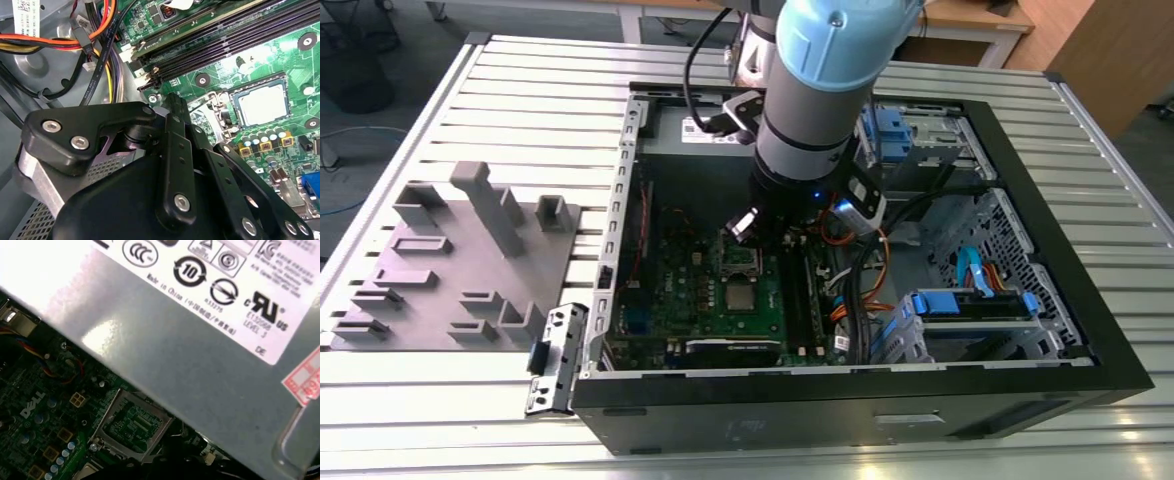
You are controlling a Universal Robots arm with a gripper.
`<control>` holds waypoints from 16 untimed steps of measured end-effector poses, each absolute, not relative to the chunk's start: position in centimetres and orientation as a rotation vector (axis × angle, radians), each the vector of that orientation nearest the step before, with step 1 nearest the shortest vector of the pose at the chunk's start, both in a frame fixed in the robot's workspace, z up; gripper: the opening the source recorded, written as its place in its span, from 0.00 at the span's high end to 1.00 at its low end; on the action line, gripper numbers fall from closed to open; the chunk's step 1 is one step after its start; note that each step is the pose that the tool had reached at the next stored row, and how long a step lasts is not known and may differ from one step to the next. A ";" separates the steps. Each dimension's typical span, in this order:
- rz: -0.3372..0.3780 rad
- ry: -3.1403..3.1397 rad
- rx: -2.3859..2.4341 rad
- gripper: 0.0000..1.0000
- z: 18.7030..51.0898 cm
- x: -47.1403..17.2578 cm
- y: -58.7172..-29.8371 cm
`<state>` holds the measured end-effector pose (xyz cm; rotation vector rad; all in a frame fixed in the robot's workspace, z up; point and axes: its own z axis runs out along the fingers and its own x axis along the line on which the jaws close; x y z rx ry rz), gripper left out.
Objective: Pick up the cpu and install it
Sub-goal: 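Close the cpu cover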
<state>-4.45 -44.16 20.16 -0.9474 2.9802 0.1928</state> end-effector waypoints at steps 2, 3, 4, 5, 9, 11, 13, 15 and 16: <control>0.192 2.980 -0.949 0.89 20.1 -4.5 -44.1; 0.192 2.980 -0.950 0.89 20.1 -4.5 -44.1; 0.193 2.979 -0.951 0.89 20.1 -4.5 -44.1; 0.193 2.979 -0.951 0.89 20.0 -4.5 -44.1; 0.193 2.979 -0.951 0.89 20.0 -4.5 -44.1; 0.194 2.978 -0.952 0.89 20.1 -4.5 -44.1; 0.194 2.979 -0.952 0.89 20.4 -4.5 -44.1; 0.194 2.978 -0.953 0.89 20.6 -4.5 -44.2; 0.193 2.978 -0.953 0.89 20.6 -4.5 -44.2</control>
